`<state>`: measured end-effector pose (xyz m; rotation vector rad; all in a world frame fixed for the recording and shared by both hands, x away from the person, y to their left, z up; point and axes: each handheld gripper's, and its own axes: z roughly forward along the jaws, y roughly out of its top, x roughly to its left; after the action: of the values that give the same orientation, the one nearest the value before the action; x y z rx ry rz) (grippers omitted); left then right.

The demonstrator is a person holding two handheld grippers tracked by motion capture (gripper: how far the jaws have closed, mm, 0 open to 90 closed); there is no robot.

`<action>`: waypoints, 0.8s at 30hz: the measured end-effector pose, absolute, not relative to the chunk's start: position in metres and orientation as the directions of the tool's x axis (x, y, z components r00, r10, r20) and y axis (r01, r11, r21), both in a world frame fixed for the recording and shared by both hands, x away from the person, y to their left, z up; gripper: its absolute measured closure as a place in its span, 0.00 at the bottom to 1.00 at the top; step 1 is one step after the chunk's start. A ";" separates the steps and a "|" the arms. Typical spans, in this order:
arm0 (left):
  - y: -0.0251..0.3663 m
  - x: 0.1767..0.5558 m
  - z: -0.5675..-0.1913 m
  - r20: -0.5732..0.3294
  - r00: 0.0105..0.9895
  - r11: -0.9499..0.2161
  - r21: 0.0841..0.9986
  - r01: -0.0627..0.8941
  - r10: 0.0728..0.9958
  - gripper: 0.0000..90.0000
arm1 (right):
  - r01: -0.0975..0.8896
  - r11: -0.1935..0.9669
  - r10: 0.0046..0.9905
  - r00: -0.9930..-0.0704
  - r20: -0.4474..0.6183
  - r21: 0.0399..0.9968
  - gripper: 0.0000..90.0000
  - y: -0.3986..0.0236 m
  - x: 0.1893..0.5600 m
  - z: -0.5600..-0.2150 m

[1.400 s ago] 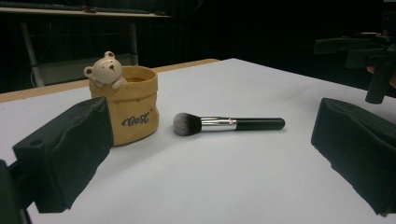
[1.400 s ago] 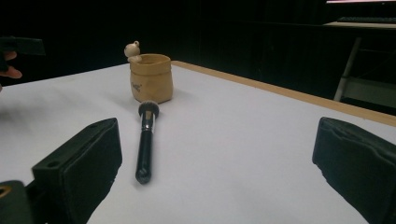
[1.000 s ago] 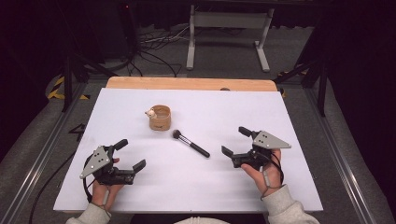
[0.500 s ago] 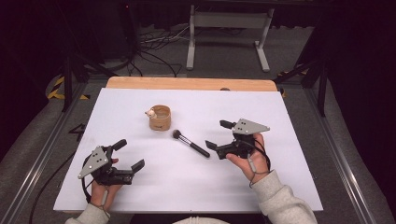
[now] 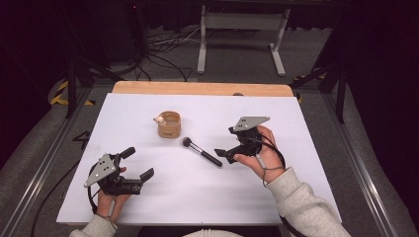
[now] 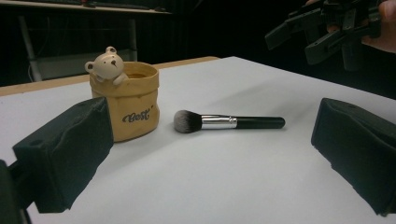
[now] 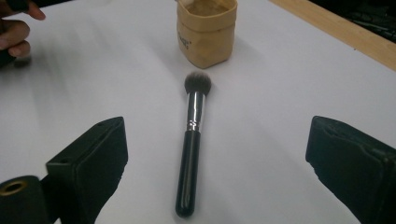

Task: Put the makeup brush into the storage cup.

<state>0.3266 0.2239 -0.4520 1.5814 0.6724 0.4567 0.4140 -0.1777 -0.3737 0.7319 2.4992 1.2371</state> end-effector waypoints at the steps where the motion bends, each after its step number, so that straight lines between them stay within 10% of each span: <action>1: 0.224 0.327 -0.452 -0.096 0.749 -0.031 0.988 0.154 0.655 0.00 | 0.335 0.531 0.536 -0.844 -0.002 0.778 0.06 -0.176 0.417 -0.372; 24: 0.219 0.330 -0.452 -0.072 0.753 -0.068 0.986 0.153 0.654 0.00 | 0.379 0.813 0.448 -0.892 -0.058 0.442 0.08 -0.145 0.455 -0.355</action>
<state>0.3302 0.2185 -0.4523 1.6151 0.6607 0.4649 0.4548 -0.1445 -0.3553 0.6522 2.8378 0.6427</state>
